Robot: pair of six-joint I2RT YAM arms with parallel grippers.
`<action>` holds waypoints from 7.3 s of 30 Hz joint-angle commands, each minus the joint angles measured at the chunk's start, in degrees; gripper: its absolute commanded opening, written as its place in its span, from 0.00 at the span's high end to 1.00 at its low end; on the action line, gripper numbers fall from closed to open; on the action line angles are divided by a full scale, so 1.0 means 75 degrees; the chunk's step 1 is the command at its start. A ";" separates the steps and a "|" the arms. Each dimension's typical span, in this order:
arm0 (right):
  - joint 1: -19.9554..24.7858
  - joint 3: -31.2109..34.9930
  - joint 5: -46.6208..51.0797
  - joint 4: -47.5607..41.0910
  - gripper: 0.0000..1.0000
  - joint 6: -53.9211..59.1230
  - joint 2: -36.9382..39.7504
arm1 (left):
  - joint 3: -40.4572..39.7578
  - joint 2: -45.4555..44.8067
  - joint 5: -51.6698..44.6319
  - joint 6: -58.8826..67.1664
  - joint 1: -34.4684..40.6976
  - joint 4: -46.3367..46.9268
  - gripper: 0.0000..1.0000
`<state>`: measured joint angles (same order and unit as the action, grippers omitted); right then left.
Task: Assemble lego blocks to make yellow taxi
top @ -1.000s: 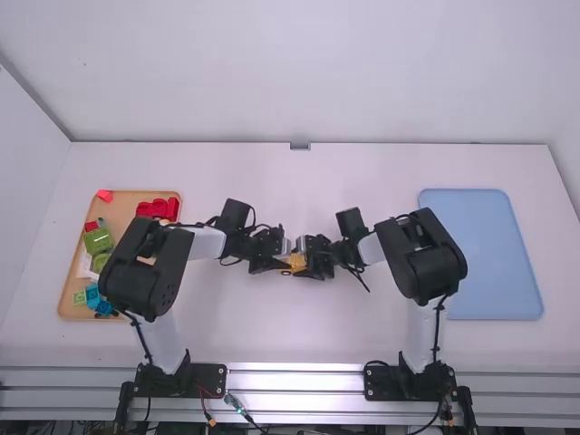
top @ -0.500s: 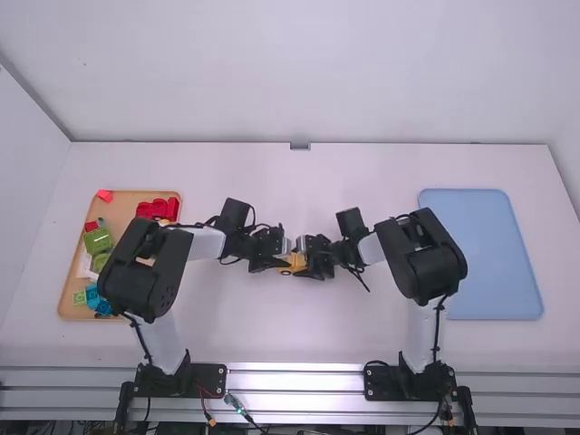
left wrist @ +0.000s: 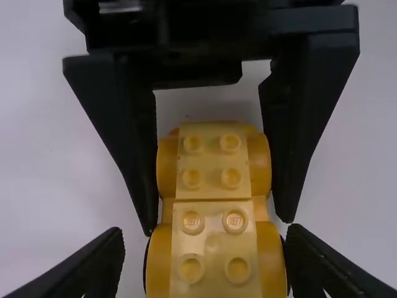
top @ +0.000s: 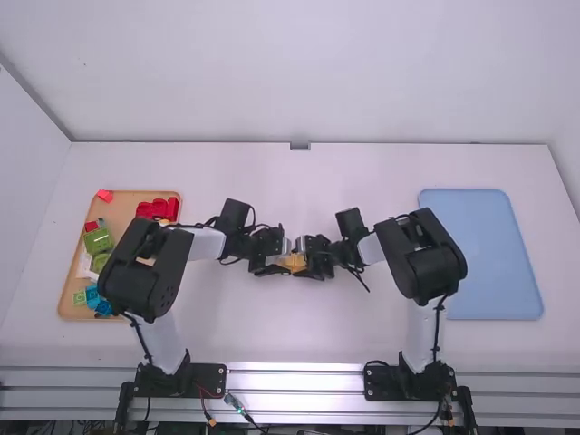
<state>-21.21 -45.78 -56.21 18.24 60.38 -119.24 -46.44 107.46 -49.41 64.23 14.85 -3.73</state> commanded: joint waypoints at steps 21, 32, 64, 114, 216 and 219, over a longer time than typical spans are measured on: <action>-0.0035 0.0055 0.0300 -0.0096 0.42 -0.0009 -0.0102 | -0.0181 -0.0452 -0.0259 -0.1443 0.0020 0.0245 0.93; -0.0035 0.0055 0.0283 -0.0076 0.42 -0.0012 -0.0102 | 0.0303 -0.0236 0.0600 -0.1151 0.0122 0.0207 0.98; -0.0029 0.0055 0.0300 -0.0087 0.42 -0.0012 -0.0102 | -0.0373 -0.1923 0.1577 -0.1387 0.0207 0.1221 0.98; -0.0326 -0.1652 0.5319 -0.4896 0.01 -0.1684 0.2477 | -0.4380 -0.0691 0.6916 -0.9116 -0.4712 0.5881 0.01; -0.0090 -0.1649 0.5668 -0.4712 0.01 -0.2282 0.2477 | -0.4913 0.1440 0.4811 0.0886 -0.0385 0.7723 0.98; 0.0070 -0.1649 0.5642 -0.4718 0.01 -0.2282 0.2477 | -0.4403 0.1183 0.4768 0.0883 -0.0335 0.7417 0.98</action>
<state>-21.41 -56.64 -13.34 -16.88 43.48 -101.41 -81.23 119.04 -14.33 71.59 12.38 51.70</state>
